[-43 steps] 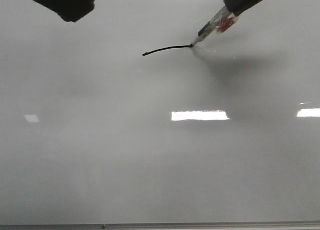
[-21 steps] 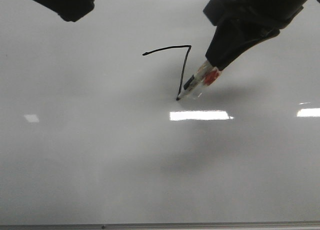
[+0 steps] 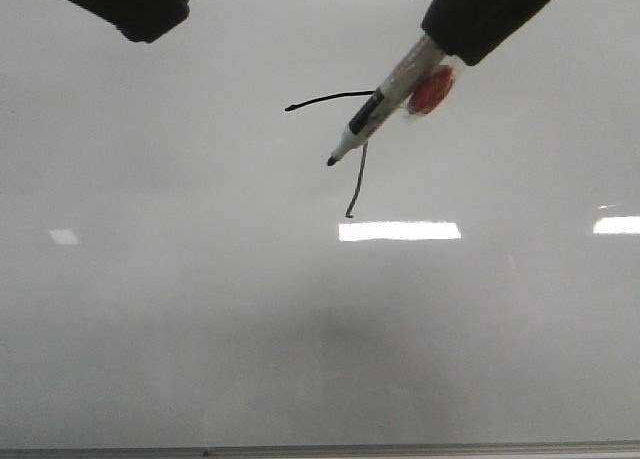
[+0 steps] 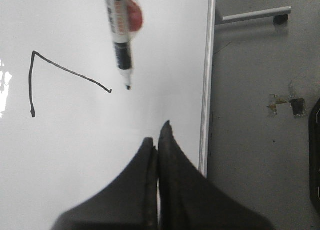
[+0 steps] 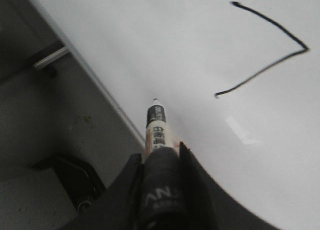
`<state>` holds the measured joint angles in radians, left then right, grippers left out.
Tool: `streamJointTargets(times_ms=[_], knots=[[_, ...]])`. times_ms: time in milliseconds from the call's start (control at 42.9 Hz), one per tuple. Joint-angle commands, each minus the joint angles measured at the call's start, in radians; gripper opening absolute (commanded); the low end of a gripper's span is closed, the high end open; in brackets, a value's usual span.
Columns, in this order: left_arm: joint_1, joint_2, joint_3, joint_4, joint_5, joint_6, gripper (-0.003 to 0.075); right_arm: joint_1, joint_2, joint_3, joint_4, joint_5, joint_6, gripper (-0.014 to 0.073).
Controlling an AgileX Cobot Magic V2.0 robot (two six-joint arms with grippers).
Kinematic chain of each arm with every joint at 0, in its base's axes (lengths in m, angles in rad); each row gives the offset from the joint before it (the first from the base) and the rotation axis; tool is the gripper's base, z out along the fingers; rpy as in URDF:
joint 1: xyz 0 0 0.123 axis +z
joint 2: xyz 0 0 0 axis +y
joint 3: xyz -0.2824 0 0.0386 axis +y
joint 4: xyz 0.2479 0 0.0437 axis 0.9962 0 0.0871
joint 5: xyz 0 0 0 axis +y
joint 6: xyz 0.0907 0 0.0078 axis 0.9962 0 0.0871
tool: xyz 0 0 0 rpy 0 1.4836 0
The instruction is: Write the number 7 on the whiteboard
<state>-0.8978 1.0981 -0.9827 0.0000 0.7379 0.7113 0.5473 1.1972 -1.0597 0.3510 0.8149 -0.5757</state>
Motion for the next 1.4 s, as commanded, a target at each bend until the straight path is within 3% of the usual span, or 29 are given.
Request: streamJointTargets(times_ms=[0,93,233,326,629,886,1072,1166,1375], knots=[[-0.005,-0.022,-0.034,-0.013,-0.061,-0.012,-0.0008,0.063,-0.022,-0.057,0.013,0.031,-0.067,-0.0060],[-0.005,-0.022,-0.034,-0.039,-0.061,-0.012,0.0087,0.133,-0.020,-0.076,0.014,-0.006,-0.069,-0.0060],[-0.005,-0.022,-0.034,-0.060,-0.060,-0.012,0.0352,0.222,-0.018,-0.105,0.014,-0.075,-0.069,-0.0060],[-0.005,-0.022,-0.034,-0.060,-0.060,-0.012,0.0412,0.245,-0.018,-0.122,0.019,-0.077,-0.069,-0.0060],[-0.005,-0.022,-0.034,-0.060,-0.057,-0.012,0.0358,0.253,-0.018,-0.164,0.091,-0.063,-0.069,-0.0060],[-0.005,-0.022,-0.034,-0.056,-0.057,-0.012,0.0134,0.253,-0.018,-0.170,0.094,-0.028,-0.069,-0.0060],[-0.005,-0.022,-0.034,-0.056,-0.057,-0.012,0.0078,0.253,-0.006,-0.170,0.090,0.004,-0.069,-0.0048],[-0.005,-0.022,-0.034,-0.056,-0.057,-0.012,0.0078,0.253,0.005,-0.170,0.090,-0.002,-0.069,0.0049],[-0.003,-0.022,-0.034,-0.048,-0.057,-0.012,0.0039,0.244,-0.012,-0.170,0.085,-0.026,-0.068,0.0464]])
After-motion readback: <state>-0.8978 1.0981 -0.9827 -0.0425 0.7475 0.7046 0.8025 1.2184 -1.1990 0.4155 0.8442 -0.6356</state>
